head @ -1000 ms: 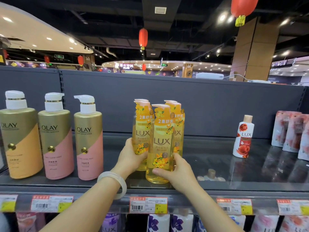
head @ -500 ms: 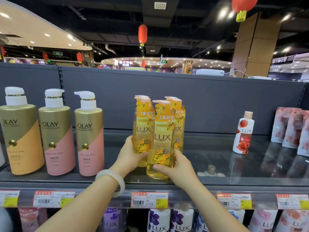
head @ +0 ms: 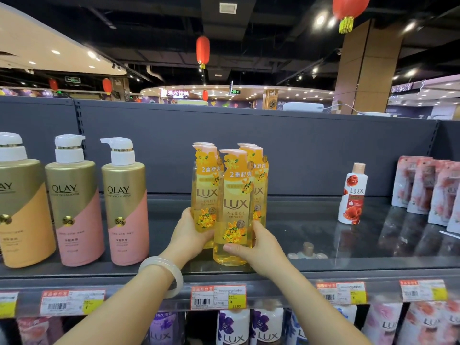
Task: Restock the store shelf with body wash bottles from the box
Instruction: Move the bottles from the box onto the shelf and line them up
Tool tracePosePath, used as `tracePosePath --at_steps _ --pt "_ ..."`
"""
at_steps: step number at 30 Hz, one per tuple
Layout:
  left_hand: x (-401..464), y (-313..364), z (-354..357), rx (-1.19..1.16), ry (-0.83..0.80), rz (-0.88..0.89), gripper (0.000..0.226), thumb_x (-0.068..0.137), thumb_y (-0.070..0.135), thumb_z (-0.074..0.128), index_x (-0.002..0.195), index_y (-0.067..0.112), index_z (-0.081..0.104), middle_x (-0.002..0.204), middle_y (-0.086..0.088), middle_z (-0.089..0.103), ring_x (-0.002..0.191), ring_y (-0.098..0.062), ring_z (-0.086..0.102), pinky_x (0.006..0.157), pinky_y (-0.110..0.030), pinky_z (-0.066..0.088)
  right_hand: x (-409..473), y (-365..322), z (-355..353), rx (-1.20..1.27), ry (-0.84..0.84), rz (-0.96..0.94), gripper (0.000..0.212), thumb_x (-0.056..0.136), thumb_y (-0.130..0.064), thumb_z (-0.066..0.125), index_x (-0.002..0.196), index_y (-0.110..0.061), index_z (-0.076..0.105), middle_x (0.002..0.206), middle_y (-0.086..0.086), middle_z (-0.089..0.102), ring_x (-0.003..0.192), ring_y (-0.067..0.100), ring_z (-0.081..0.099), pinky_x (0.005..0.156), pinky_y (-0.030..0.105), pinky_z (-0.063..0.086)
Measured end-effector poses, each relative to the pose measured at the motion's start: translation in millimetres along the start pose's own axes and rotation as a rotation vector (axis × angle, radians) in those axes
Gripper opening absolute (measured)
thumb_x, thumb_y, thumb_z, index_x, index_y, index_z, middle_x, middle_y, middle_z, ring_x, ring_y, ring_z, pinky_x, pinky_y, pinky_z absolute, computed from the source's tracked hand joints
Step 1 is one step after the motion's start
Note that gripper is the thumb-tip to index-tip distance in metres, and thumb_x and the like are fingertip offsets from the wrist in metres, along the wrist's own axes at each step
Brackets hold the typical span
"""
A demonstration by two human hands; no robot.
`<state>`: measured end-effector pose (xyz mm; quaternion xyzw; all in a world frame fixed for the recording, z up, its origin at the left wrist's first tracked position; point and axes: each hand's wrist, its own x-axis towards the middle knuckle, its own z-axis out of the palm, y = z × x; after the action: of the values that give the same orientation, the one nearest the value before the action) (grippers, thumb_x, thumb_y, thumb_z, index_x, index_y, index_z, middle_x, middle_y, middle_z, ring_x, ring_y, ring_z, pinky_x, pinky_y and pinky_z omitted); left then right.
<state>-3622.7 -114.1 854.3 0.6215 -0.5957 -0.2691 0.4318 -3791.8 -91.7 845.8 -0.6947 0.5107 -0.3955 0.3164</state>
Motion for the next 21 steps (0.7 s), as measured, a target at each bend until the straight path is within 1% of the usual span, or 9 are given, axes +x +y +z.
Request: tracePosePath --at_steps 2,3,7,9,11,13,15,19,21 --pt "0 -1 -1 0.011 -0.002 -0.011 0.062 0.074 0.03 0.077 0.125 0.019 0.043 0.118 0.0 0.058 0.107 -0.018 0.058 0.083 -0.031 0.048 -1 -1 2 0.012 0.001 0.004 0.058 0.075 -0.035 0.076 0.124 -0.03 0.045 0.118 -0.013 0.06 0.111 0.009 0.056 0.096 0.029 0.047" --pt "-1 0 0 0.019 0.0 -0.02 0.064 0.073 0.03 0.077 0.125 0.019 0.043 0.119 -0.002 0.057 0.108 -0.019 0.057 0.086 -0.033 0.049 -1 0 2 0.02 0.007 0.003 0.057 0.075 -0.035 0.076 0.124 -0.03 0.045 0.117 -0.013 0.06 0.111 0.009 0.057 0.096 0.028 0.047" --pt "-5 -1 -2 0.04 0.028 -0.083 0.069 0.068 0.035 0.08 0.122 0.018 0.041 0.124 -0.008 0.052 0.113 -0.026 0.054 0.096 -0.047 0.048 -2 -1 2 0.02 0.018 0.02 0.055 0.073 -0.036 0.078 0.116 -0.035 0.044 0.112 -0.015 0.06 0.108 0.008 0.058 0.09 0.024 0.047" --pt "-8 -2 -5 0.061 0.036 -0.084 0.074 0.071 0.036 0.077 0.129 0.016 0.037 0.132 -0.011 0.044 0.121 -0.029 0.047 0.101 -0.048 0.043 -4 -3 2 0.009 0.023 0.028 0.057 0.072 -0.038 0.078 0.117 -0.035 0.044 0.111 -0.016 0.059 0.108 0.007 0.058 0.087 0.021 0.045" --pt "-11 -3 -8 0.073 0.035 -0.079 0.085 0.076 0.033 0.074 0.142 0.013 0.025 0.143 -0.012 0.033 0.132 -0.03 0.037 0.108 -0.044 0.036 -7 -4 3 0.001 0.053 0.036 0.063 0.072 -0.04 0.078 0.123 -0.032 0.042 0.114 -0.015 0.055 0.108 0.006 0.054 0.087 0.02 0.043" --pt "-15 -3 -12 0.09 0.034 -0.06 0.092 0.079 0.031 0.071 0.147 0.01 0.014 0.149 -0.013 0.024 0.138 -0.03 0.028 0.112 -0.043 0.03 -9 -5 3 -0.016 0.113 0.045 0.079 0.07 -0.046 0.077 0.135 -0.025 0.039 0.128 -0.008 0.051 0.117 0.01 0.049 0.094 0.025 0.042" --pt "-19 -4 -16 0.102 0.025 -0.046 0.093 0.08 0.031 0.071 0.148 0.01 0.012 0.151 -0.014 0.022 0.139 -0.03 0.026 0.113 -0.042 0.028 -12 -6 3 -0.026 0.153 0.057 0.09 0.068 -0.051 0.075 0.141 -0.02 0.034 0.141 -0.002 0.045 0.127 0.015 0.045 0.102 0.032 0.04" --pt "-26 -8 -21 0.1 0.001 -0.021 0.089 0.081 0.03 0.07 0.147 0.01 0.014 0.149 -0.015 0.024 0.138 -0.029 0.028 0.111 -0.039 0.026 -25 -11 3 -0.041 0.165 0.075 0.094 0.068 -0.053 0.074 0.144 -0.018 0.03 0.147 0.001 0.038 0.133 0.016 0.039 0.109 0.037 0.037" --pt "-32 -9 -21 0.096 0.0 0.011 0.085 0.081 0.029 0.069 0.146 0.01 0.018 0.147 -0.013 0.027 0.137 -0.028 0.03 0.109 -0.037 0.028 -33 -11 5 -0.07 0.189 0.074 0.091 0.07 -0.05 0.074 0.143 -0.018 0.03 0.146 0.001 0.037 0.133 0.016 0.038 0.109 0.037 0.035"
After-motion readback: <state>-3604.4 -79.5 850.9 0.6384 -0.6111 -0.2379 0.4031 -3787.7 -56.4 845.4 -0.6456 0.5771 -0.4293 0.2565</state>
